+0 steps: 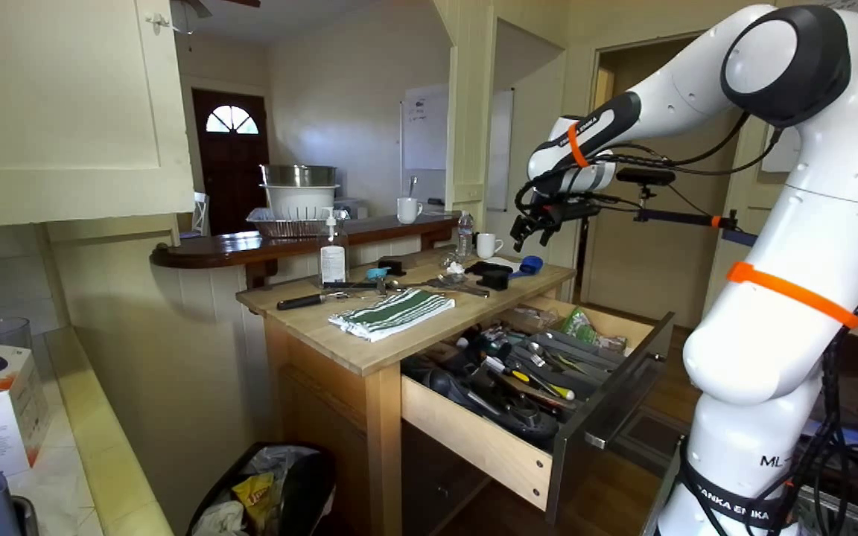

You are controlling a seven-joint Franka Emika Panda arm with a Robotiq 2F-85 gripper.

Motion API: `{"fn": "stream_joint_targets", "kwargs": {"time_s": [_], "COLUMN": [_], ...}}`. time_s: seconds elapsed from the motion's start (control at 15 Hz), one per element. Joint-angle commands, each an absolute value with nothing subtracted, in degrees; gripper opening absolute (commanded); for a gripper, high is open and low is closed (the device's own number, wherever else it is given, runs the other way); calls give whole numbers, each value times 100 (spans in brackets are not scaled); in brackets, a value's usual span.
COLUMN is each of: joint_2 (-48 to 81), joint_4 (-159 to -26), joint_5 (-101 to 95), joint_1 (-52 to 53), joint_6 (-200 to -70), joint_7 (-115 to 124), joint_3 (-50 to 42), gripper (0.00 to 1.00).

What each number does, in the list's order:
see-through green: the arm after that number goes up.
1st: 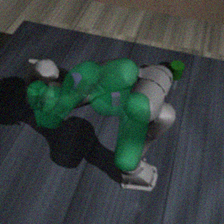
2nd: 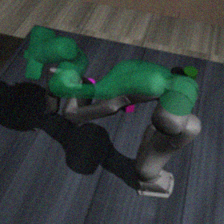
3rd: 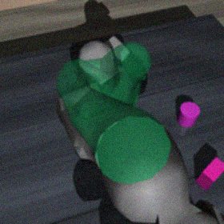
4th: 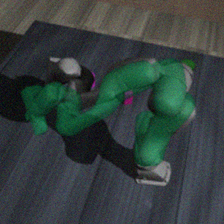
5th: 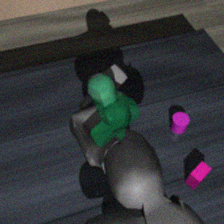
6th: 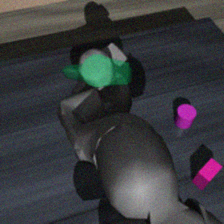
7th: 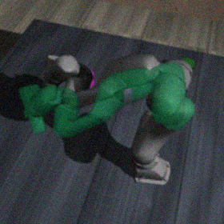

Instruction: Open the topmost drawer.

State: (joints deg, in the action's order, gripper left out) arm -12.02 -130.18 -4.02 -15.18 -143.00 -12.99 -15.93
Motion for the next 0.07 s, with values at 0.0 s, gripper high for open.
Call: {"fn": "stream_joint_targets", "kwargs": {"time_s": [0.0], "joint_2": [-1206], "joint_4": [-13007], "joint_5": [-417], "joint_1": [-1491], "joint_6": [-14284], "joint_7": [-1313], "joint_3": [-1620], "gripper": [100]}}
